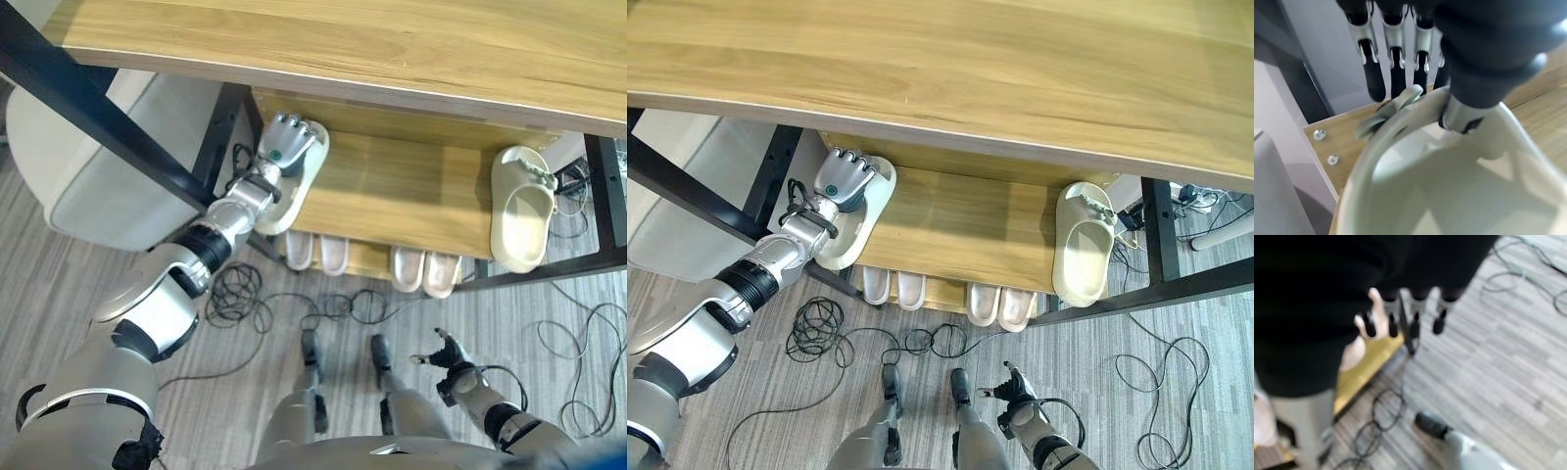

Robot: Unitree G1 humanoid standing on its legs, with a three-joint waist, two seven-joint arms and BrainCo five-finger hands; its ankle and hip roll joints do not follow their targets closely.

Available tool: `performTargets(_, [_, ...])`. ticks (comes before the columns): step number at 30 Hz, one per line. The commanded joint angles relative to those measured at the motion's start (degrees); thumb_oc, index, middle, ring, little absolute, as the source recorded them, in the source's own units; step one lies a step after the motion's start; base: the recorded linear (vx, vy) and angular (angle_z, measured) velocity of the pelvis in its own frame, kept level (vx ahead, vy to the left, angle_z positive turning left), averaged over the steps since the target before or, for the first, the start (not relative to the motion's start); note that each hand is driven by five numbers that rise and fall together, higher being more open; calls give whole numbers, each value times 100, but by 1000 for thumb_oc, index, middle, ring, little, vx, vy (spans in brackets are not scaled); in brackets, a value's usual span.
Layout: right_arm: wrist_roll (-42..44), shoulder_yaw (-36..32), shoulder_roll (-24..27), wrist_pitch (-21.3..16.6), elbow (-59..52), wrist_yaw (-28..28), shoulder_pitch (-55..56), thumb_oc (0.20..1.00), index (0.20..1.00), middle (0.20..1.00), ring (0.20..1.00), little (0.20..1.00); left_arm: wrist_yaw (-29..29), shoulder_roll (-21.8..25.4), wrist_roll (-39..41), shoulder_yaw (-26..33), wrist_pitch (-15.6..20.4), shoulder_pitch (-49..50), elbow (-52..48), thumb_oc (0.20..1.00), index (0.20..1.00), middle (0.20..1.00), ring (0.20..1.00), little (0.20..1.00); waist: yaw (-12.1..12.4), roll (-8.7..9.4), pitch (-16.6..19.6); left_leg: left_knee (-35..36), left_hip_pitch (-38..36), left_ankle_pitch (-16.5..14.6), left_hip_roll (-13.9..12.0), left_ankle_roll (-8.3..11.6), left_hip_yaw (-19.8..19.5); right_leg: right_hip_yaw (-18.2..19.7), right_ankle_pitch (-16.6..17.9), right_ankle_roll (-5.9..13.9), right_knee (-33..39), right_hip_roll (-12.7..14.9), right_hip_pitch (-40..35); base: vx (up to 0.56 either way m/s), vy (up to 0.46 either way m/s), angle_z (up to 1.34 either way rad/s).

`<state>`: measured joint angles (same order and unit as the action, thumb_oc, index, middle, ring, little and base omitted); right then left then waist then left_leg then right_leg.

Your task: Arrange the slippers neatly on the shoe rack.

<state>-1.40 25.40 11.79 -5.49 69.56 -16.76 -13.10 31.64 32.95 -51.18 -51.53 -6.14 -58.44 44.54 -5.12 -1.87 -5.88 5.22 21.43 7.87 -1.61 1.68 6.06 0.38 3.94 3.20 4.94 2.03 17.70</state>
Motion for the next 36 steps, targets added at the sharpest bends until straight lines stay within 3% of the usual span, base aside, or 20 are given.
performTargets(1, [167, -143, 154, -128, -137, -120, -84, 1000, 1000, 1000, 1000, 1000, 102, 127, -61, 399, -117, -592, 253, 200, 200, 200, 200, 200, 87, 61, -261, -140, -188, -535, 135, 40, -148, -242, -185, 504, -572, 412, 406, 0, 0, 0])
performTargets(17, [145, -224, 147, 9, -171, -126, -101, 1000, 1000, 1000, 1000, 1000, 124, -17, 57, 855, 182, 138, -805, 200, 200, 200, 200, 200, 161, 68, -359, -381, -173, -643, 147, 36, -189, -262, -348, 432, -819, 408, 394, -19, -14, 1])
performTargets(25, [200, -319, 226, 83, -62, -184, -242, 1000, 1000, 1000, 1000, 1000, 51, -591, 237, 668, 270, 41, -630, 200, 200, 200, 200, 200, 115, 0, -446, -561, 7, -662, 170, 4, -169, -218, -348, 411, -954, 463, 563, -63, -13, 0])
performTargets(36, [273, -344, 392, 141, 112, -224, -358, 1000, 1000, 1000, 1000, 1000, -34, -1442, 426, 408, 293, -294, -81, 200, 200, 200, 200, 200, -8, -334, -375, -498, 93, -562, 219, -25, 20, 23, -336, 399, -1009, 491, 808, -30, 13, -5])
